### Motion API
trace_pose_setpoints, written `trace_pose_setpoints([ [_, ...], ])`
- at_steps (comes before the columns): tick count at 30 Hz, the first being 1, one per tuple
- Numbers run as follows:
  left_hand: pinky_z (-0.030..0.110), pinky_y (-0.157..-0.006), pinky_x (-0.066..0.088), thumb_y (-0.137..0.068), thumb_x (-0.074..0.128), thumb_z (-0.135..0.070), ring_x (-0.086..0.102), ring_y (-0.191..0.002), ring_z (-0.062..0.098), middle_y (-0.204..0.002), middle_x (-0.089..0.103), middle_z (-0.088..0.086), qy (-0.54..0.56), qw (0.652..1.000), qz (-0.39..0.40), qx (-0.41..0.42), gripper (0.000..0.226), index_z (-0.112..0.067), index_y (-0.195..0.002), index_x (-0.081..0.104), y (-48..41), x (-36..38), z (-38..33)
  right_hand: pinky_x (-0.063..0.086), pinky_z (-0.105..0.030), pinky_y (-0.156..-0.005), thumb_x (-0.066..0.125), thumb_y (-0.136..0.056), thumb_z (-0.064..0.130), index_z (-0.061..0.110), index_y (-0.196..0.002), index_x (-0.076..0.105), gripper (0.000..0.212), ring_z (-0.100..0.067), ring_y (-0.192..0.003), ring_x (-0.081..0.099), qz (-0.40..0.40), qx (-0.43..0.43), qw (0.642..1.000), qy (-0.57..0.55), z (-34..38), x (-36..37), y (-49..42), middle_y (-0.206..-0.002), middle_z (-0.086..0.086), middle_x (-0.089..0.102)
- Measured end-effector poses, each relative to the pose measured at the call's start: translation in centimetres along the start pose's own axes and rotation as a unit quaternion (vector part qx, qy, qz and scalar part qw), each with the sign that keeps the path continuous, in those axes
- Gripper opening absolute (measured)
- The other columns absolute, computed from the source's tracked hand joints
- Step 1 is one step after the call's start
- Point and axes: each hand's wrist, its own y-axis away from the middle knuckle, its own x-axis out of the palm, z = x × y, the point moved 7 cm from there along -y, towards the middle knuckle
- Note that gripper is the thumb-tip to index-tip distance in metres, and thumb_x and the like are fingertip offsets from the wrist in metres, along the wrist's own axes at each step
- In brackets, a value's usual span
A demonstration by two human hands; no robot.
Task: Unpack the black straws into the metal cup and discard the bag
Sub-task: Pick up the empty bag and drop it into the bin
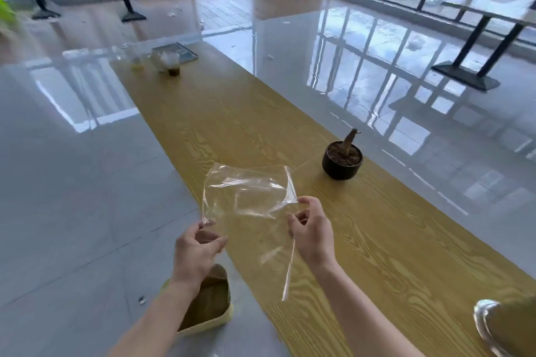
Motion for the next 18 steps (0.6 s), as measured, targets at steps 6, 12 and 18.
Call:
trace_pose_setpoints([
  [6, 0.036, -0.071, 0.058, -0.088, 0.072, -0.012, 0.067, -0.068, 0.022, -0.082, 0.073, 0.012, 0.04, 0.994, -0.098, -0.036, 0.032, -0.02, -0.118, 0.062, 1.3, -9.2, 4.0, 0.056, -0.042, -0.076, 0.07, -0.092, 0.021, 0.016, -0.129, 0.053, 0.041, -0.021, -0.075, 0.069, 0.082, -0.047, 0.995, 0.025, 4.0, 8.2, 1.7, -0.079, 0.002, 0.071],
  [12, 0.03, -0.059, 0.053, -0.085, 0.074, -0.006, 0.065, -0.062, 0.02, -0.075, 0.07, 0.009, 0.009, 0.985, -0.148, -0.089, 0.04, -0.017, -0.12, 0.059, 0.8, -17.3, 9.7, 0.055, -0.041, -0.071, 0.068, -0.093, 0.019, 0.017, -0.13, 0.05, 0.041, -0.019, -0.07, 0.064, 0.146, -0.102, 0.981, 0.08, 6.5, 17.5, 4.2, -0.077, 0.004, 0.067],
  [18, 0.05, -0.079, 0.057, -0.078, 0.08, -0.009, 0.067, -0.072, 0.032, -0.074, 0.068, 0.01, -0.069, 0.979, -0.136, -0.135, 0.046, -0.011, -0.12, 0.06, -2.1, -23.0, 16.4, 0.046, -0.028, -0.065, 0.067, -0.094, 0.02, 0.021, -0.13, 0.049, 0.041, -0.013, -0.066, 0.059, 0.186, -0.103, 0.964, 0.157, 5.3, 26.7, 6.6, -0.073, 0.01, 0.059],
])
